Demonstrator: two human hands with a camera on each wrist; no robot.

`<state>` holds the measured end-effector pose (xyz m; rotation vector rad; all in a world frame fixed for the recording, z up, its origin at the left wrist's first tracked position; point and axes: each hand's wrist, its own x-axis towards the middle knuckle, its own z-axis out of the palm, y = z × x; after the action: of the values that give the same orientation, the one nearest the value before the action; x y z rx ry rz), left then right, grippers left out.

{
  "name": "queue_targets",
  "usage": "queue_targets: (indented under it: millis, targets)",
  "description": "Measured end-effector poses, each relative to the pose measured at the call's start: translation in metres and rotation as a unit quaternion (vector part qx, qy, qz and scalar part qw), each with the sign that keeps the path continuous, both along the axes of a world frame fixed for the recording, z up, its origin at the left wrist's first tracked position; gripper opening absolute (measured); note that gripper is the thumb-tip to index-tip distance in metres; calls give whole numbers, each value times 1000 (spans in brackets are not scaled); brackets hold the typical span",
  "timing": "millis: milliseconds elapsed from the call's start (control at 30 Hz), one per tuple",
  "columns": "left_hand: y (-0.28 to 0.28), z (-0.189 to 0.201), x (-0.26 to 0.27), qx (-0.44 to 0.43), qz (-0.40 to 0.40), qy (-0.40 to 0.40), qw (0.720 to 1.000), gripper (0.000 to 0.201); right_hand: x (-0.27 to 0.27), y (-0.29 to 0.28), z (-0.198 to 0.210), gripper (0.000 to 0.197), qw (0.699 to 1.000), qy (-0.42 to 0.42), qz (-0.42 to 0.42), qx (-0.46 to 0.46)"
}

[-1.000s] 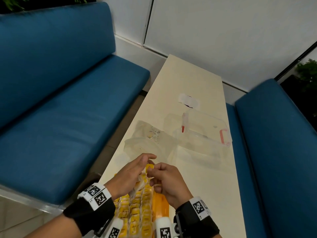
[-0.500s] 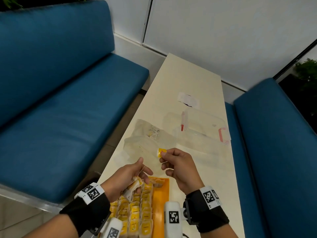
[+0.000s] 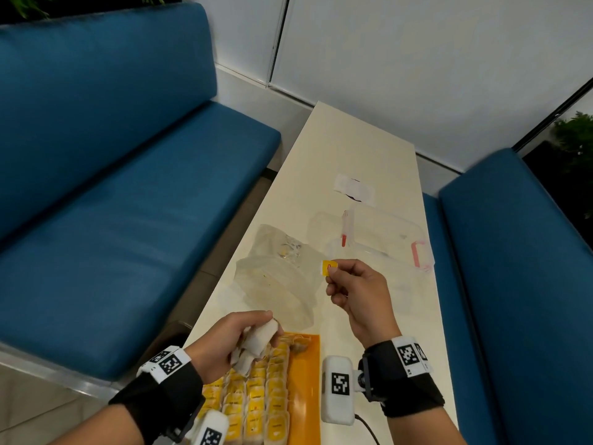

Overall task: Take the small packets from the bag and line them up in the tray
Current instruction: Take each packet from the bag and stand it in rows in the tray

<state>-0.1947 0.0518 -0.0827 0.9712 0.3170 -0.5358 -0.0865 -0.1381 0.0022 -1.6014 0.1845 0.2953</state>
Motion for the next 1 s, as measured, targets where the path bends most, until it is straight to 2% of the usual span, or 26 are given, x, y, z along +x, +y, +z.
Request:
queue_targets:
  millis: [67,167,233,333,467,533,700,767,867,1000]
  targets:
    - [1,0,-1,-14,14,15,1000,38,1,-3,2,8,1000,-10,-9,1]
    - [4,-6,0,25,24,-27,999,30,0,-6,4,9,1000,-15,2,-15]
    - [5,-7,0,77,41,-50,995,26,-5,-6,1,9,998,-14,37,-42]
    - [2,-8,2,146,72,-69,984,33,-17,-2,-6,8,990,-11,111,-84]
    - [-3,-5,5,244,117,-100,957,13,-33,3,-17,8,972,-14,199,-127]
    - [-9,0,6,268,126,-110,949,11,-38,6,-20,7,962,-18,228,-147]
    - [-16,13,6,279,116,-143,942,15,-40,10,-27,16,955,-31,222,-195]
    - [-16,16,7,275,102,-151,944,18,-38,9,-28,14,951,-42,223,-209]
    - [-15,19,8,274,71,-181,942,14,-35,7,-29,6,947,-71,216,-226]
    - [-11,13,10,318,39,-207,925,7,-34,4,-30,9,936,-102,211,-263]
